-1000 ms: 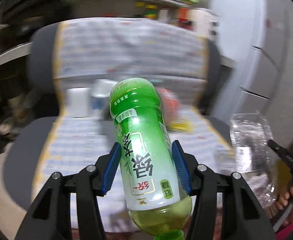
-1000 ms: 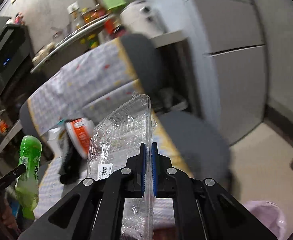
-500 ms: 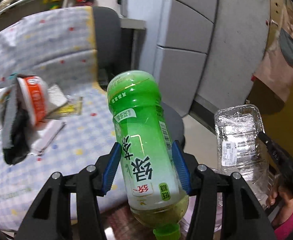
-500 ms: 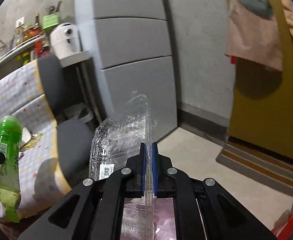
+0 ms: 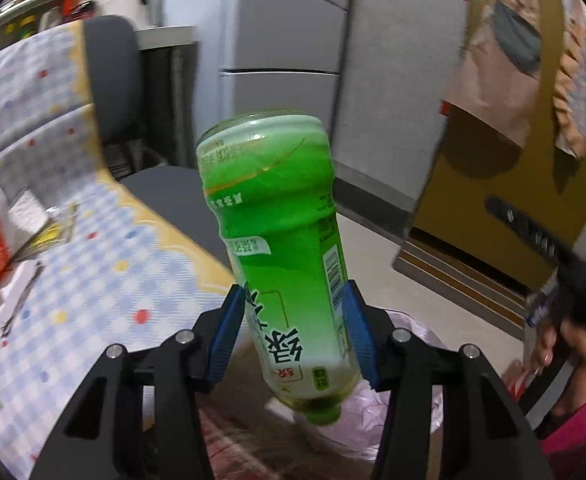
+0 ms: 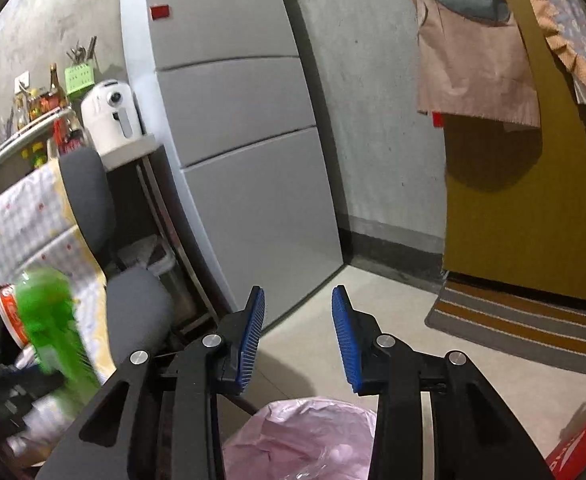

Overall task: Collect trash
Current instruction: 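Open the left tool over the trash bag to drop the green bottle, then move both tools back toward the trash on the chair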

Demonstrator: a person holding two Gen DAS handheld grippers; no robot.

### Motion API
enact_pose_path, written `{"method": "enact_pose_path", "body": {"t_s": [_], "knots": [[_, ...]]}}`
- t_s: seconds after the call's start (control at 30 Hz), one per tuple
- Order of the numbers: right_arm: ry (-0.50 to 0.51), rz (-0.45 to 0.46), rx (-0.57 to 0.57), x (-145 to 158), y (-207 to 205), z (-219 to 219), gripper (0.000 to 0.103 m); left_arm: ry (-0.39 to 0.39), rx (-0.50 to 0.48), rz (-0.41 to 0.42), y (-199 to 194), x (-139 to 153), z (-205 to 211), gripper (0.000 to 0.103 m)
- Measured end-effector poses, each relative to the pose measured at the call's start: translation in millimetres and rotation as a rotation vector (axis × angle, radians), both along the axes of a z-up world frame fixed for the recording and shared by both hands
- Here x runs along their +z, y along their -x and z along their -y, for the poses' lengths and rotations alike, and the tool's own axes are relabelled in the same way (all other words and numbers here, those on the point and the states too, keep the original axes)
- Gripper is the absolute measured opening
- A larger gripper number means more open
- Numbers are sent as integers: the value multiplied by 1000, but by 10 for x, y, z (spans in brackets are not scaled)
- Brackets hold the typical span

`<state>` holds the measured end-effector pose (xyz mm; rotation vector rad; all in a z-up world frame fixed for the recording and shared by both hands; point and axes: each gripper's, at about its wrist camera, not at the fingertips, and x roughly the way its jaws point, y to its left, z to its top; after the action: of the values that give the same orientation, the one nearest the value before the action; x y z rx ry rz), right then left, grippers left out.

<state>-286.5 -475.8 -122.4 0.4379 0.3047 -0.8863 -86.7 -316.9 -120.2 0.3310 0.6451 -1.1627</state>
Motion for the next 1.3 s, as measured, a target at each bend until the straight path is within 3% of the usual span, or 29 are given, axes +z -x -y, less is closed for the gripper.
{"method": "enact_pose_path", "body": {"t_s": [0.27, 0.3, 0.33, 0.37, 0.47, 0.6, 0.83, 1.3], "knots": [[59, 17, 26, 235, 79, -113, 38, -34, -149, 28, 330, -139, 371, 49], [61, 15, 26, 236, 87, -109, 39, -63, -170, 19, 359, -189, 447, 55], [61, 13, 26, 238, 86, -104, 39, -86, -179, 16, 371, -224, 498, 71], [60, 10, 25, 237, 89, -98, 40, -94, -179, 16, 380, -243, 514, 76], [48, 0, 34, 226, 66, -81, 42, -103, -166, 6, 314, -259, 504, 79], [36, -19, 76, 199, -33, -129, 42, -114, -83, 20, 98, -217, 324, 79], [3, -18, 246, 183, -411, -401, 41, -145, 162, 96, -328, -164, -379, 79], [-62, -104, 582, 201, -1586, -1154, 41, -112, 580, 69, -1181, 47, -1786, 79]]}}
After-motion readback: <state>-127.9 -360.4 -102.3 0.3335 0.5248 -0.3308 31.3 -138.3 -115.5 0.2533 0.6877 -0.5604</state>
